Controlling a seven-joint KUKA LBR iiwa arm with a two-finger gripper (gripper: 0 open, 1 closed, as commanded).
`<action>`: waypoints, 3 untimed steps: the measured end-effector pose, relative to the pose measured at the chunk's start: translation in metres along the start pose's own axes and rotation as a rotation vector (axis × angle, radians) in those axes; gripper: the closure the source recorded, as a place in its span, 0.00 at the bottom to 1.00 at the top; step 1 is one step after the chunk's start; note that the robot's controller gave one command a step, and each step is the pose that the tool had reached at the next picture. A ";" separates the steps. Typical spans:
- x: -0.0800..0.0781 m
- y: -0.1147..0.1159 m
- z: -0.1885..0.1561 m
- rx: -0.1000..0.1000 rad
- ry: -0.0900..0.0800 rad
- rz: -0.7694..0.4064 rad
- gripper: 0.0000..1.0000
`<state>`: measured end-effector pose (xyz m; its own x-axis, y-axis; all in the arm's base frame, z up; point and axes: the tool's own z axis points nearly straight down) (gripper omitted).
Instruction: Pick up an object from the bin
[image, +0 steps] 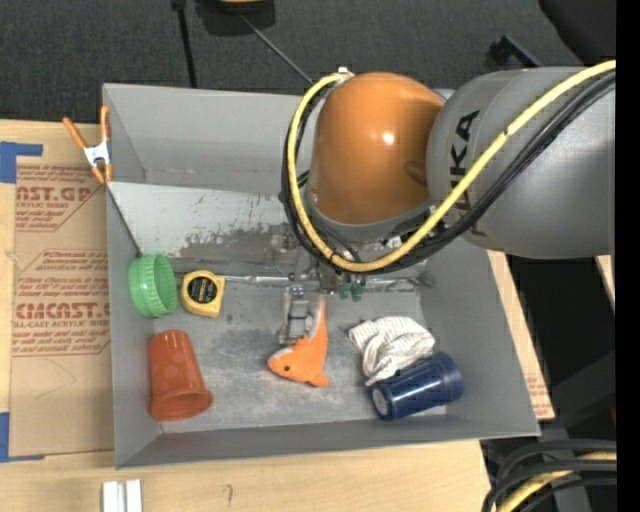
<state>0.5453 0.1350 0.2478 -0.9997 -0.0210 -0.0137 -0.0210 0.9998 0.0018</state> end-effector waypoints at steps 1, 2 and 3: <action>-0.018 0.004 0.071 0.000 0.006 -0.147 0.00; 0.007 -0.049 0.067 -0.001 0.019 -0.151 0.00; 0.017 -0.067 0.088 0.003 0.005 -0.062 0.00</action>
Offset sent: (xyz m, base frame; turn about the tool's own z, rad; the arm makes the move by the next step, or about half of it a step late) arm -0.0284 -0.1061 -0.0340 -0.0087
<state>0.5307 0.0677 0.1593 -0.9965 -0.0827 -0.0089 -0.0827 0.9966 -0.0021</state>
